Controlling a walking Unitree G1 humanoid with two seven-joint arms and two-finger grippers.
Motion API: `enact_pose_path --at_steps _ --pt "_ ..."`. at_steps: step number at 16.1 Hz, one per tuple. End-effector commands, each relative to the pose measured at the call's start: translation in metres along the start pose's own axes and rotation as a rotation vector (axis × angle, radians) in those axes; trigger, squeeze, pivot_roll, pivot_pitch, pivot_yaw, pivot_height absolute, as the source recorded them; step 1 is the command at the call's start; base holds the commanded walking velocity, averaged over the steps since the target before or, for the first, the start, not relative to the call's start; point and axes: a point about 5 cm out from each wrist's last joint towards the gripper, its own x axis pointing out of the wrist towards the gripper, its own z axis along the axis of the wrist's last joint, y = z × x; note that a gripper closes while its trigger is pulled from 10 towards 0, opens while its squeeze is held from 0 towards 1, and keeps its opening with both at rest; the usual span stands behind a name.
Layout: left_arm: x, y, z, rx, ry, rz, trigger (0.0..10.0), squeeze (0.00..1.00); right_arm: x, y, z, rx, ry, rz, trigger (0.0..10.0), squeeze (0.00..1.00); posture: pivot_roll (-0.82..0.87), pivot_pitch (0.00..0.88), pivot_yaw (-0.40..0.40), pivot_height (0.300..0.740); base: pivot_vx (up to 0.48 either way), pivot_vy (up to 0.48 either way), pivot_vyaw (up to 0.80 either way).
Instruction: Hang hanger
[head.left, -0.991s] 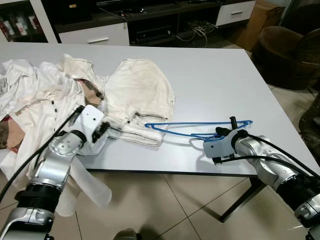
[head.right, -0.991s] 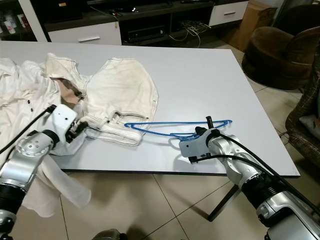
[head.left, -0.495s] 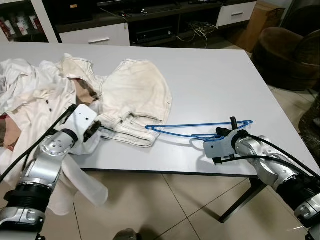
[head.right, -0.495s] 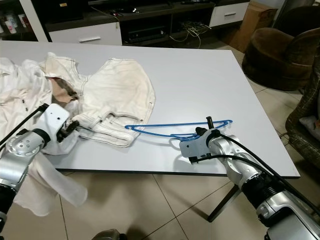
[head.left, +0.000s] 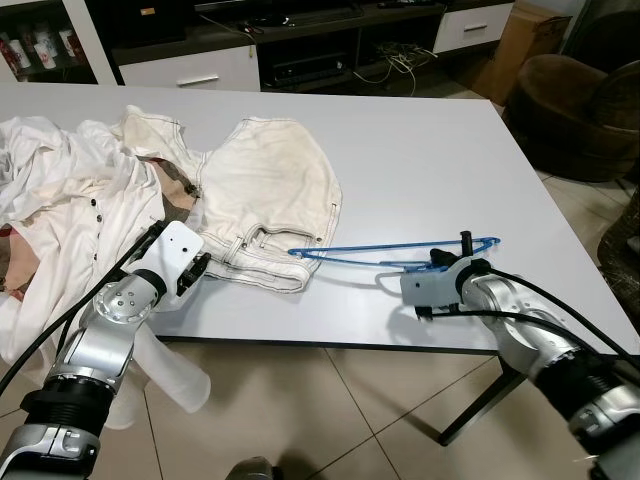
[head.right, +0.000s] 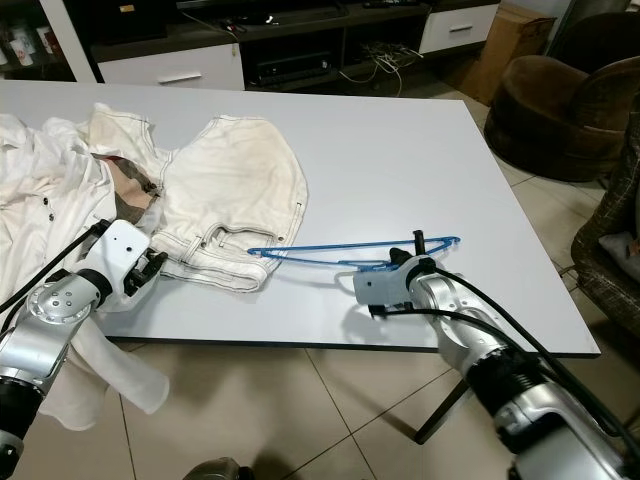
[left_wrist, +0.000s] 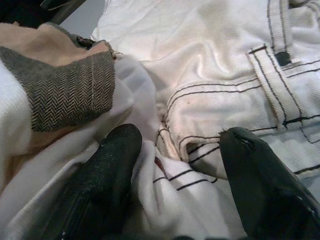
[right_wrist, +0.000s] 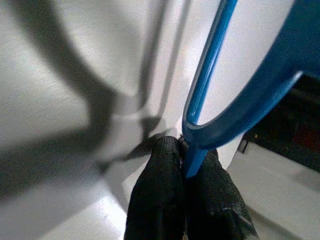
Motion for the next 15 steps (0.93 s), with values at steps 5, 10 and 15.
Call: enact_pose_path --at_steps 5,10,15 --pt "0.002 -0.007 0.007 0.003 -0.033 -0.028 10.0 0.0 0.002 -0.017 0.018 0.058 -0.035 -0.075 10.0 0.0 0.14 0.0 0.004 0.74 0.0 0.0 0.0" --pt "0.005 -0.017 0.011 -0.009 -0.051 -0.055 10.0 0.0 0.006 -0.027 0.027 0.048 -0.028 -0.158 10.0 0.0 0.14 0.0 0.004 0.74 0.0 0.0 0.0" --pt "0.006 -0.018 0.015 -0.014 -0.065 -0.055 10.0 0.0 0.007 -0.026 0.005 0.058 0.056 -0.167 10.0 0.0 0.14 0.0 0.002 0.74 0.0 0.0 0.0"
